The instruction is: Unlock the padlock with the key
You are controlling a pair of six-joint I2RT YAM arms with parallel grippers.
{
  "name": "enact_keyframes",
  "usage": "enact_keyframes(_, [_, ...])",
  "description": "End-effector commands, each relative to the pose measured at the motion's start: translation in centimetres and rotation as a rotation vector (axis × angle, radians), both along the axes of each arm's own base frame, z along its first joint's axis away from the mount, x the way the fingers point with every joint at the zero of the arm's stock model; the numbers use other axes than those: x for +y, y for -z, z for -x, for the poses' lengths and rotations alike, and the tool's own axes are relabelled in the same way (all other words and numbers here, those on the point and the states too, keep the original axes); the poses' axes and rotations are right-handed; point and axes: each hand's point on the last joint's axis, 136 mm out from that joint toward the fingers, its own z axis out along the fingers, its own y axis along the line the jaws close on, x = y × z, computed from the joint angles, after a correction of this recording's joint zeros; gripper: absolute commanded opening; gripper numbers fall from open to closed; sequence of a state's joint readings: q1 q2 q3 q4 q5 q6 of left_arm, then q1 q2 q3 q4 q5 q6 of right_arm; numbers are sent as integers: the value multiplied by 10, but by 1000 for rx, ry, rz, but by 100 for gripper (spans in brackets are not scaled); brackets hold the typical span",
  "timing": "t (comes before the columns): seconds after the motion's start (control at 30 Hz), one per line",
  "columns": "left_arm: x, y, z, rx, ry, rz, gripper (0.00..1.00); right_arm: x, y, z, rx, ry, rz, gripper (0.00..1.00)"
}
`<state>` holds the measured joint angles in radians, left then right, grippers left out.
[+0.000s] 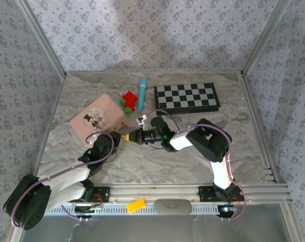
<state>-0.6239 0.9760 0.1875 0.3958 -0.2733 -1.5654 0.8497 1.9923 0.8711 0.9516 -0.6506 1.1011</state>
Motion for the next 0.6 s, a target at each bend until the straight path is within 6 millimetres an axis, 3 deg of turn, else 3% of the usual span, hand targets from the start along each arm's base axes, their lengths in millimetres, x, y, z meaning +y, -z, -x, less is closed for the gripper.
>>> enact_keyframes(0.0, [-8, -40, -13, -111, -18, 102, 0, -1, 6, 3, 15, 8, 5, 0])
enact_keyframes(0.57, [-11, -43, -13, -117, -11, 101, 0, 5, 3, 6, 21, 7, -29, 0])
